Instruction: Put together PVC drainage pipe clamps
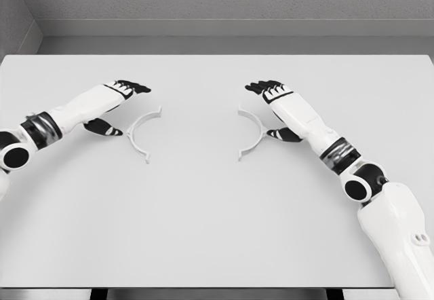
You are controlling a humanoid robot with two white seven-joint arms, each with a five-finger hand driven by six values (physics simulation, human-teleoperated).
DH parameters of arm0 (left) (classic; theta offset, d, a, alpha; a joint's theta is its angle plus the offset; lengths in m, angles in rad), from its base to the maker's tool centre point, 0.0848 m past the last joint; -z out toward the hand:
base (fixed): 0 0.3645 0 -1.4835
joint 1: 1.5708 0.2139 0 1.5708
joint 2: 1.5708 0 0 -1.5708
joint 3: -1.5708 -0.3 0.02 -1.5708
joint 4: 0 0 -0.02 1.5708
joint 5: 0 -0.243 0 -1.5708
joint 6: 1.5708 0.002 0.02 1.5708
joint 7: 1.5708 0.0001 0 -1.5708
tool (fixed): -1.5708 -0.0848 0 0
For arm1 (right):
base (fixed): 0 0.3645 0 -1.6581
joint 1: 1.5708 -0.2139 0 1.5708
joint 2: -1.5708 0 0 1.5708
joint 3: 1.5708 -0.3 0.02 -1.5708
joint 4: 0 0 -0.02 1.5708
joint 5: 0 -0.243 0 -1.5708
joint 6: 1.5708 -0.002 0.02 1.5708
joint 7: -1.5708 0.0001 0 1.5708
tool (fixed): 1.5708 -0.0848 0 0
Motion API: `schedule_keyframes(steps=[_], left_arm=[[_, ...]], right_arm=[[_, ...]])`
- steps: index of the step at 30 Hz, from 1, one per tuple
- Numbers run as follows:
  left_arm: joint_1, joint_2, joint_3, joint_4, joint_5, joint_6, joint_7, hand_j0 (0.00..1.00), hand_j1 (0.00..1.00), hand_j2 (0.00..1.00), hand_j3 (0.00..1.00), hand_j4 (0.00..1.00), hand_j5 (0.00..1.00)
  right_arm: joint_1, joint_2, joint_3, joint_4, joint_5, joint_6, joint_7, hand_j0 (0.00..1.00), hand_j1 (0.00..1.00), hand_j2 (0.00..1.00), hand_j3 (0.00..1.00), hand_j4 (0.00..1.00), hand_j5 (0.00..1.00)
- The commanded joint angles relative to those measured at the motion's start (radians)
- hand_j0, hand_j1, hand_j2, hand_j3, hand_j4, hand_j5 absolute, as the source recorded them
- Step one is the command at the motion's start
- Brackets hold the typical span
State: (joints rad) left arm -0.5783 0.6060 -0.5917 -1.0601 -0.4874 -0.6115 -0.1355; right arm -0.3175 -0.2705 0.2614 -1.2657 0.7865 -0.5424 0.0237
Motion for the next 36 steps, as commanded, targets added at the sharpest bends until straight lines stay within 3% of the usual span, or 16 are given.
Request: schedule_keyframes(steps=[1, 12, 25, 36], left_arm=[[0.0, -0.003, 0.001, -0.003, 0.006, 0.001, 0.001, 1.0, 1.0, 1.0, 1.0, 1.0, 1.0], [0.002, -0.018, -0.007, -0.023, 0.004, 0.001, 0.001, 1.0, 1.0, 1.0, 1.0, 1.0, 1.0], [0.005, -0.061, -0.005, -0.035, 0.001, 0.001, 0.001, 1.0, 1.0, 1.0, 1.0, 1.0, 1.0], [0.005, -0.089, -0.005, -0.035, -0.005, 0.001, 0.001, 1.0, 1.0, 1.0, 1.0, 1.0, 1.0]], right_arm=[[0.0, -0.001, -0.004, 0.002, -0.006, 0.001, -0.001, 1.0, 1.0, 1.0, 1.0, 1.0, 1.0], [-0.037, -0.003, -0.007, 0.097, -0.006, -0.001, -0.007, 1.0, 1.0, 1.0, 1.0, 1.0, 1.0], [-0.034, 0.03, 0.006, 0.051, -0.006, -0.001, -0.002, 1.0, 1.0, 1.0, 1.0, 1.0, 1.0], [-0.043, 0.054, 0.05, 0.055, -0.004, 0.027, -0.002, 1.0, 1.0, 1.0, 1.0, 1.0, 1.0]])
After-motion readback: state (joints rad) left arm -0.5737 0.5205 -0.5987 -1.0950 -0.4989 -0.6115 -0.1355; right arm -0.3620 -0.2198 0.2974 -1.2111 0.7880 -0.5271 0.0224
